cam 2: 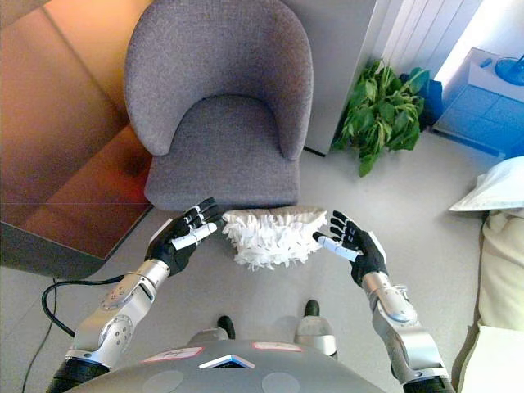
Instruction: Pick up the pillow and put it on the sofa.
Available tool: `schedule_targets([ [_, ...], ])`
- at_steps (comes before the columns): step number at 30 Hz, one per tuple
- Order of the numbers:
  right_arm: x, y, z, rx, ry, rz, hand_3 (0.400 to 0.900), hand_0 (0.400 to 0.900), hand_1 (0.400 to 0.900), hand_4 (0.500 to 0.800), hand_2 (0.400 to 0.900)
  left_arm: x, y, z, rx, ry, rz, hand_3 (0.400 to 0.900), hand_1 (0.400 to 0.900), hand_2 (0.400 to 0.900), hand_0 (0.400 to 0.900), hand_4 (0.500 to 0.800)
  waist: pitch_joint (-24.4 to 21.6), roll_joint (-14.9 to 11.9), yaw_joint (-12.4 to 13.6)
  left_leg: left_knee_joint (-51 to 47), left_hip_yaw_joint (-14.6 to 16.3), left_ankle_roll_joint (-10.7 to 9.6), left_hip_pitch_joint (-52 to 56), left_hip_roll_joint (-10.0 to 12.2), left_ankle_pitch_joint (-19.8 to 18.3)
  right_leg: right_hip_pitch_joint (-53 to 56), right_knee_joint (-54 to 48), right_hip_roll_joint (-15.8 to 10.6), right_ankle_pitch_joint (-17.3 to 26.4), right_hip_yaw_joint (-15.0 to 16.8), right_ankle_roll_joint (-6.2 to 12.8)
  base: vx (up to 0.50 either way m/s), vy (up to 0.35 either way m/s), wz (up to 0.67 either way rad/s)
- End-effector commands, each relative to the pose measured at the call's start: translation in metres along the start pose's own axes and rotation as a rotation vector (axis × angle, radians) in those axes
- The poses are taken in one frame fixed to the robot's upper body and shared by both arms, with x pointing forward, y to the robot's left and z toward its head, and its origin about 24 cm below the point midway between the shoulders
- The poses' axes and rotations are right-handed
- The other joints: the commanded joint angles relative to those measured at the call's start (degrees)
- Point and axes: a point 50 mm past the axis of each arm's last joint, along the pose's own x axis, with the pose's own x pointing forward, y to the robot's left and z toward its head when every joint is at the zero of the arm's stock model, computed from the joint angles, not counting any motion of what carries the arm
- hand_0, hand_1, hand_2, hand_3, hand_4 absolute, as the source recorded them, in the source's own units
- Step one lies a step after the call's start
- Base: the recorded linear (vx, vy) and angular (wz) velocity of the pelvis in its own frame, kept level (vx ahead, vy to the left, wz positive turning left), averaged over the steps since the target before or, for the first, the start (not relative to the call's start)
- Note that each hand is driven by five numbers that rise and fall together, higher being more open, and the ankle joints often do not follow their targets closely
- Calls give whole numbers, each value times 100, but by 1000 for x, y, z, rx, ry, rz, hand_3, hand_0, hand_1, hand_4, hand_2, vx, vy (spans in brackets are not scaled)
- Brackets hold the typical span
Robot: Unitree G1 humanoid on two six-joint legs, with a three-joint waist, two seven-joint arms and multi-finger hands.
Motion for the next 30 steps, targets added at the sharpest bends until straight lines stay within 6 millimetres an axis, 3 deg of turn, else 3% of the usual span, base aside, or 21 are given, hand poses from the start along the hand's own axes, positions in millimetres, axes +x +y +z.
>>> schedule_targets([
  [1,5,-1,50,-36,-237,13,900,900,900,800,900,8,-6,50,50,-238,-77,900,900,900,900,800,-118,-112,-20,23,55,272,84,-83,-256,172,-3,84,-242,78,206,0,0,0],
  [30,1,-7,49,-60,-246,-21,900,900,900,800,900,0,-4,53,34,-256,-88,900,900,900,900,800,-50,-106,-32,23,73,240,109,16,-223,190,-6,217,-355,132,109,2,-17,0],
])
